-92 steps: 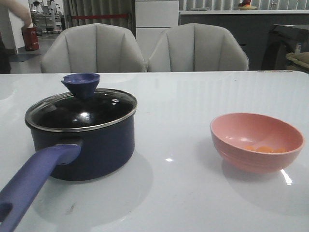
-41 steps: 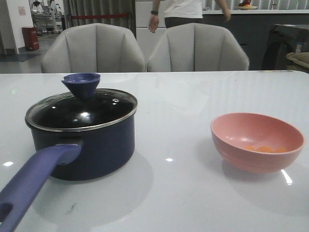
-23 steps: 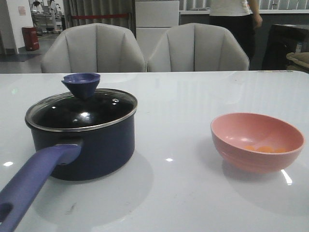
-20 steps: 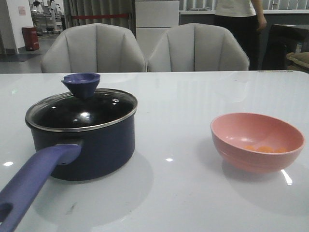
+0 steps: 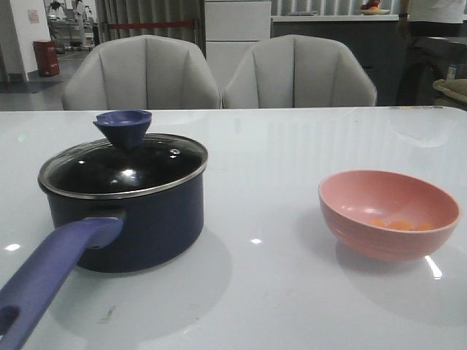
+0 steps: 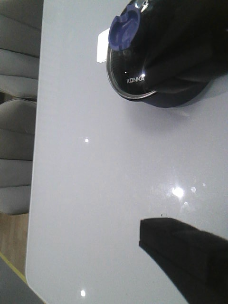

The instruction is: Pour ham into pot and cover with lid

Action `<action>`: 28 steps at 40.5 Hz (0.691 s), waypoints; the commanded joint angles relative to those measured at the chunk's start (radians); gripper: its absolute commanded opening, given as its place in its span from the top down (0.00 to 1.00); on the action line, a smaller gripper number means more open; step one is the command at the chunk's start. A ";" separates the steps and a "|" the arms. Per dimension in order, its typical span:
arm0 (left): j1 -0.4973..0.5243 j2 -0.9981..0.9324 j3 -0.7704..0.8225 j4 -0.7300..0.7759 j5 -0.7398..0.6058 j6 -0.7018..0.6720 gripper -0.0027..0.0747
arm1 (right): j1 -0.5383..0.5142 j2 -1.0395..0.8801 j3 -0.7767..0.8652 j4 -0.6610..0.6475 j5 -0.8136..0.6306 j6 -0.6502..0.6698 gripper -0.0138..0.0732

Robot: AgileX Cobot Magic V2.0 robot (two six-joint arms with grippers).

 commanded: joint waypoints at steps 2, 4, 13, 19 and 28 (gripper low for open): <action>-0.001 0.119 -0.134 -0.016 0.087 -0.007 0.15 | -0.006 -0.019 0.010 -0.008 -0.083 0.000 0.66; -0.001 0.175 -0.177 -0.021 0.145 -0.007 0.14 | -0.006 -0.019 0.010 -0.008 -0.083 0.000 0.66; -0.002 0.405 -0.336 -0.096 0.288 -0.004 0.15 | -0.006 -0.019 0.010 -0.008 -0.083 0.000 0.66; -0.060 0.509 -0.417 -0.108 0.300 -0.004 0.15 | -0.006 -0.019 0.010 -0.008 -0.083 0.000 0.66; -0.200 0.640 -0.516 -0.108 0.316 -0.069 0.15 | -0.004 -0.019 0.010 -0.008 -0.083 0.000 0.66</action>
